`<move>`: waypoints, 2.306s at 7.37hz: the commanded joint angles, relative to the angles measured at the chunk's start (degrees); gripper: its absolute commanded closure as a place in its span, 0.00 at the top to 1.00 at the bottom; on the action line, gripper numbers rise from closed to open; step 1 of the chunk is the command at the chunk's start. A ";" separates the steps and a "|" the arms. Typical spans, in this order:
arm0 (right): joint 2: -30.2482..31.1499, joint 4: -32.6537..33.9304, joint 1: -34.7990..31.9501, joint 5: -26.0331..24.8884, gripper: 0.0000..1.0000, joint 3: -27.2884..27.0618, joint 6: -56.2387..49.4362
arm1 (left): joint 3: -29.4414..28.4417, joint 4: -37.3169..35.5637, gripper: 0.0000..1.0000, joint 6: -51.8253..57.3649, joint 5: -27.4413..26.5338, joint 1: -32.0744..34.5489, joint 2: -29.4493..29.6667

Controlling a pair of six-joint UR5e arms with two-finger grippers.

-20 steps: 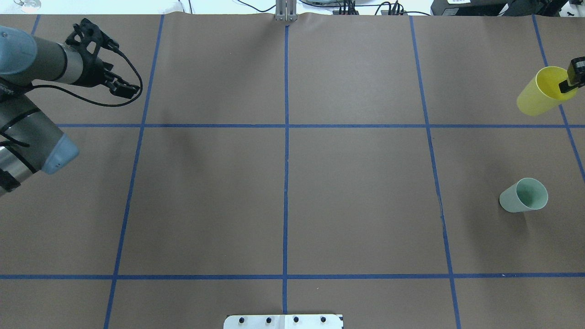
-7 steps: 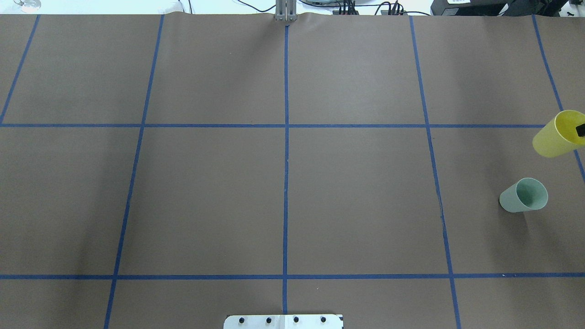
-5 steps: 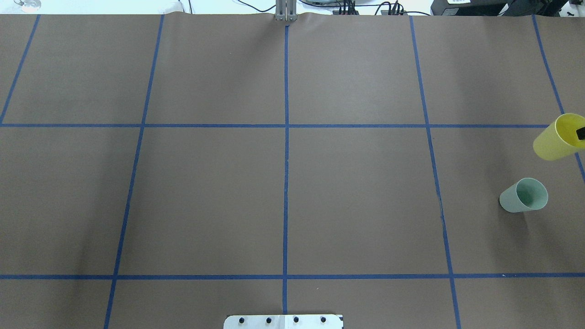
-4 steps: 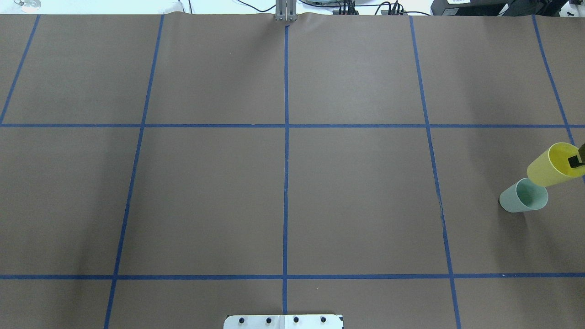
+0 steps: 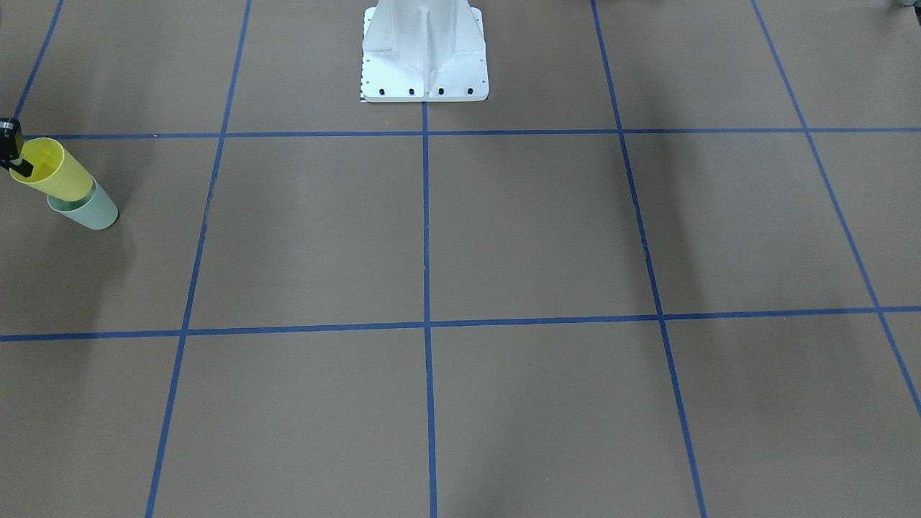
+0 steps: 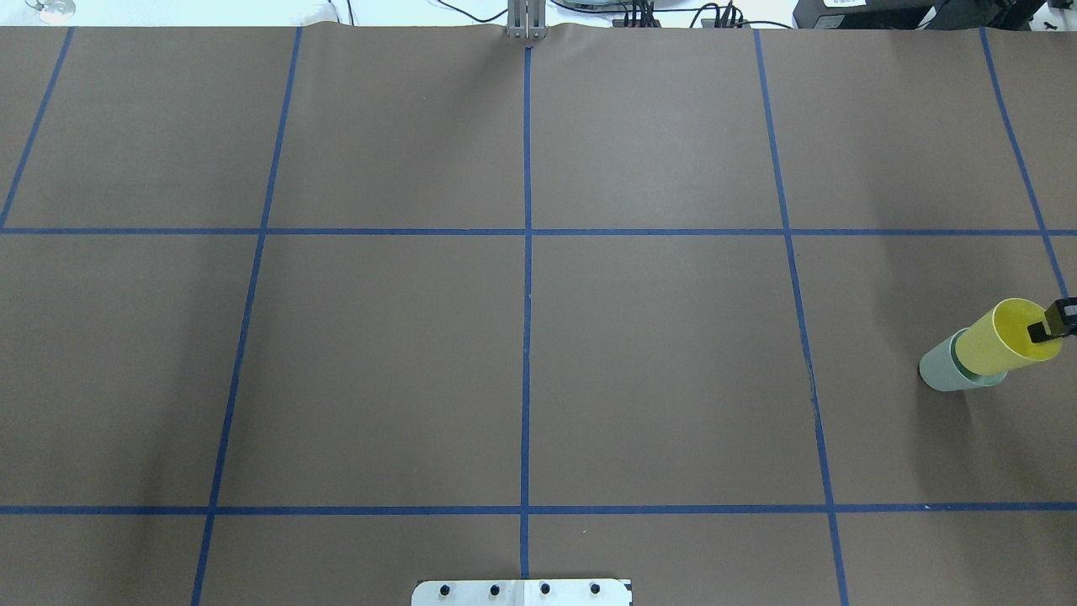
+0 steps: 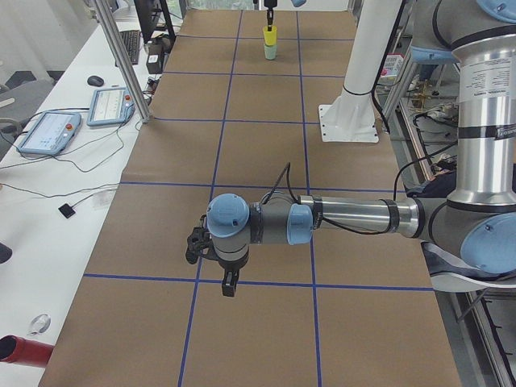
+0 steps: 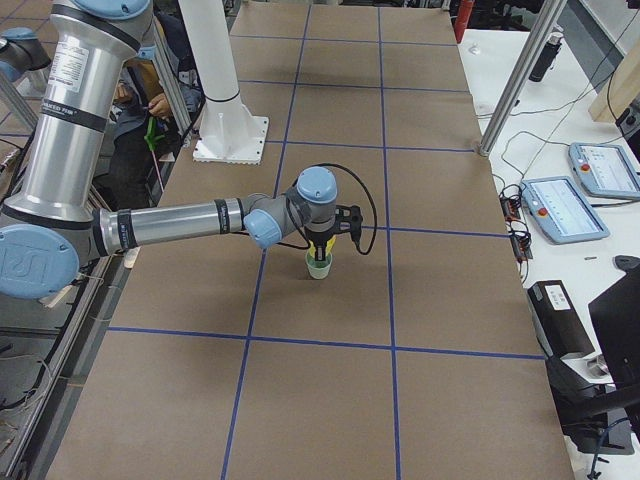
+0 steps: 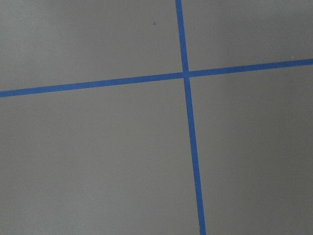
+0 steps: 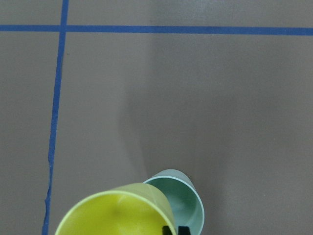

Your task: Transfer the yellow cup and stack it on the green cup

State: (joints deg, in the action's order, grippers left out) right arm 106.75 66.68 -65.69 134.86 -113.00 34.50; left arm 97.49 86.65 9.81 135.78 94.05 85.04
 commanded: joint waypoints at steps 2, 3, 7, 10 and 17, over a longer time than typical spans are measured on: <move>1.36 -0.41 0.13 -1.08 0.00 0.06 -0.23 | -0.02 0.10 1.00 0.12 0.01 -0.01 -0.05; 1.10 -0.41 0.13 -1.26 0.00 0.06 -0.14 | -0.10 0.10 1.00 0.13 0.01 -0.01 -0.05; 0.04 -0.41 0.30 -1.79 0.64 0.14 0.12 | -0.19 0.10 1.00 0.04 0.01 -0.01 -0.05; -0.57 -0.41 0.30 -1.44 1.00 0.15 0.12 | -0.10 0.10 1.00 0.04 0.01 -0.01 0.04; -9.25 21.76 -14.96 -4.40 1.00 4.71 -25.73 | -0.19 0.10 1.00 0.04 0.01 -0.01 -0.05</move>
State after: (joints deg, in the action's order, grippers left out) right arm 100.66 79.08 -75.76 132.39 -108.51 18.46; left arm 97.31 86.75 9.84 135.79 94.04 85.00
